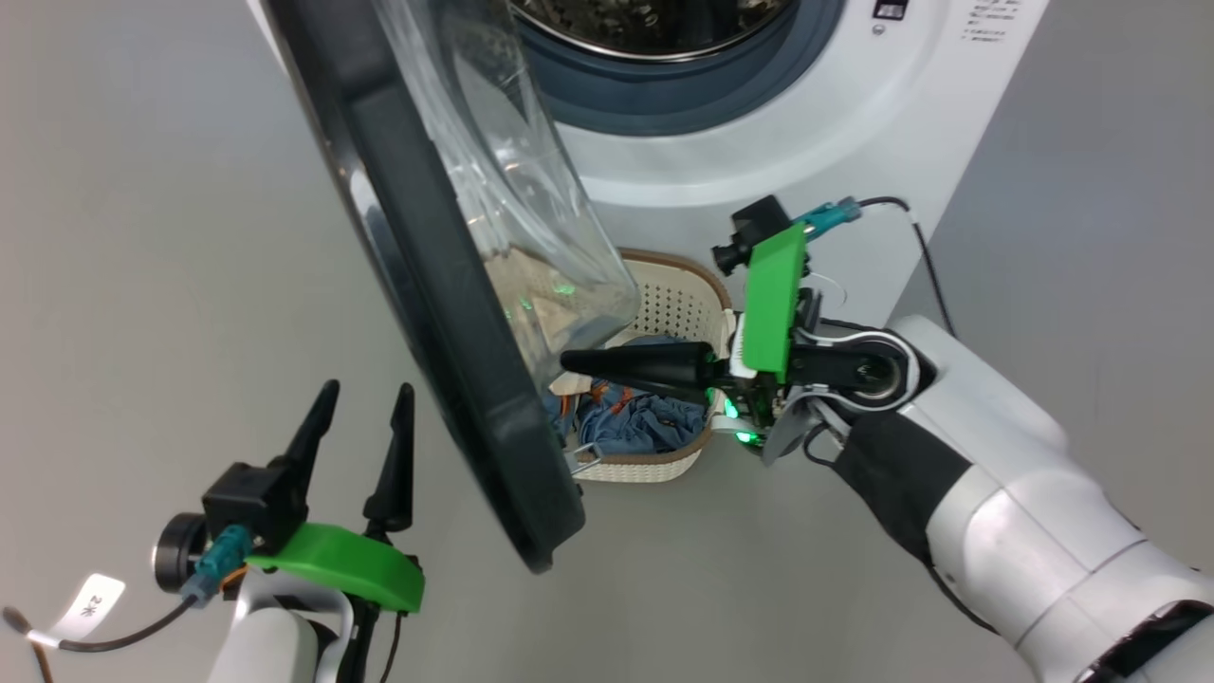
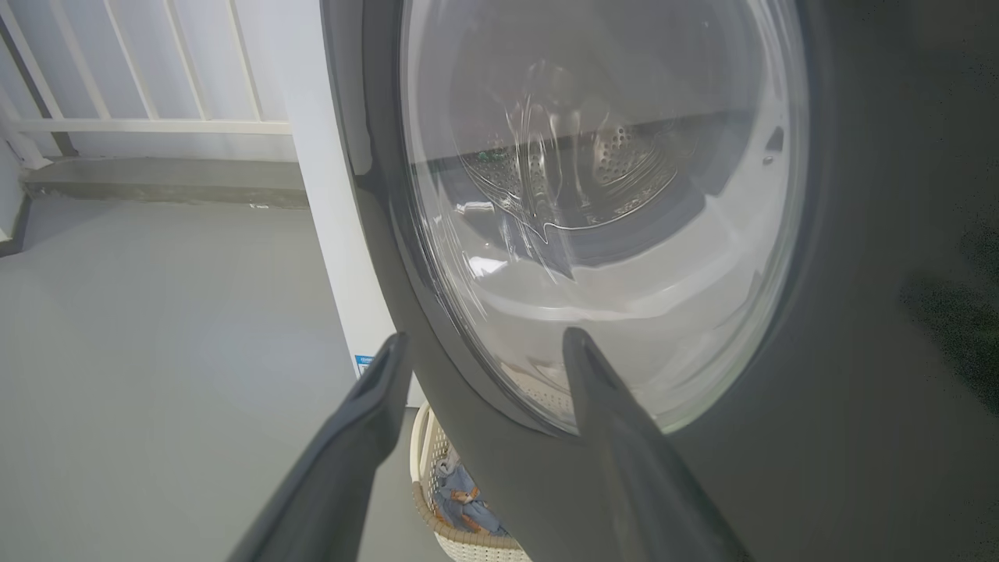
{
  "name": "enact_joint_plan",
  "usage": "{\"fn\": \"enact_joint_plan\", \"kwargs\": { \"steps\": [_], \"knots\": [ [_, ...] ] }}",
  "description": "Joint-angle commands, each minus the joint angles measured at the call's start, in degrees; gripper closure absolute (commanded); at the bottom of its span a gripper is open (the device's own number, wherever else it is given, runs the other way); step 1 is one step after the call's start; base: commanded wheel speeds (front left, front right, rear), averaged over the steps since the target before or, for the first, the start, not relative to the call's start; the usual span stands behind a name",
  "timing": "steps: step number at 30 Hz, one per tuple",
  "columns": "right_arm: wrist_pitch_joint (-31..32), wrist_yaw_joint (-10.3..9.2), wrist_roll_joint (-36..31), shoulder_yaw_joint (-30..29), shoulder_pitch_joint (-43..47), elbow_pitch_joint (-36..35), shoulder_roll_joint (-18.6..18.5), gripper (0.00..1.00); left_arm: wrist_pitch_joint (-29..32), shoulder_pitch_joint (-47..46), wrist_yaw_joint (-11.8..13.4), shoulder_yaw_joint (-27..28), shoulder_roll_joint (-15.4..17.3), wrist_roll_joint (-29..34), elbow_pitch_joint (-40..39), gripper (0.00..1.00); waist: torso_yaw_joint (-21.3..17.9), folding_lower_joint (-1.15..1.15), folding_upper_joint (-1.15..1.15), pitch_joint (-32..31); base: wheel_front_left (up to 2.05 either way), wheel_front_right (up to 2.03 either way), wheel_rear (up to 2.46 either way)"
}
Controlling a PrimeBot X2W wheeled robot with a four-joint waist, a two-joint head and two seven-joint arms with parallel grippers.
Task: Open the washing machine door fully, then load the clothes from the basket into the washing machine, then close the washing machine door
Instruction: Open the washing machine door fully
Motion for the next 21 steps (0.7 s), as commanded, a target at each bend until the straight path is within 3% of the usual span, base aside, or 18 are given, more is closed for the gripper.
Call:
{"fn": "enact_joint_plan", "kwargs": {
  "steps": [1, 9, 13, 15, 16, 21],
  "knots": [
    [-0.7, 0.09, 0.7, 0.2, 0.5, -1.6, 0.4, 1.00, -0.4, -0.4, -0.1, 2.3, 1.5, 0.4, -1.6, 0.00, -0.6, 0.00, 0.00, -0.5, 0.00, 0.00, 0.00],
    [-9.0, 0.09, 2.9, 1.7, 4.3, -6.1, -5.5, 1.00, -0.4, 0.5, -0.7, 3.5, 2.0, 1.5, -2.3, 0.00, -2.6, 0.00, 0.00, -2.3, 0.00, 0.00, 0.00],
    [-16.6, 0.09, 3.7, 1.4, 6.7, -8.1, -8.4, 1.00, -0.4, 1.1, -0.9, 4.1, 2.2, 1.7, -2.3, 0.00, -3.4, 0.00, 0.00, -3.1, 0.00, 0.00, 0.00],
    [-20.6, 0.09, 3.3, 1.7, 7.7, -9.3, -9.8, 0.49, -0.4, 1.6, -1.0, 4.5, 2.4, 1.9, -2.5, 0.00, -3.9, 0.00, 0.00, -3.5, 0.00, 0.00, 0.00],
    [-22.9, 0.09, 2.8, 1.8, 8.2, -9.9, -10.6, 0.00, -0.4, 1.8, -1.0, 4.7, 2.5, 1.9, -2.6, 0.00, -4.1, 0.00, 0.00, -3.7, 0.00, 0.00, 0.00],
    [-35.1, 0.09, -2.3, 2.8, 10.7, -14.1, -13.8, 0.00, -0.4, 3.1, -1.0, 5.4, 3.0, 2.2, -2.8, 0.00, -5.3, 0.00, 0.00, -5.0, 0.00, 0.00, 0.00]
  ]
}}
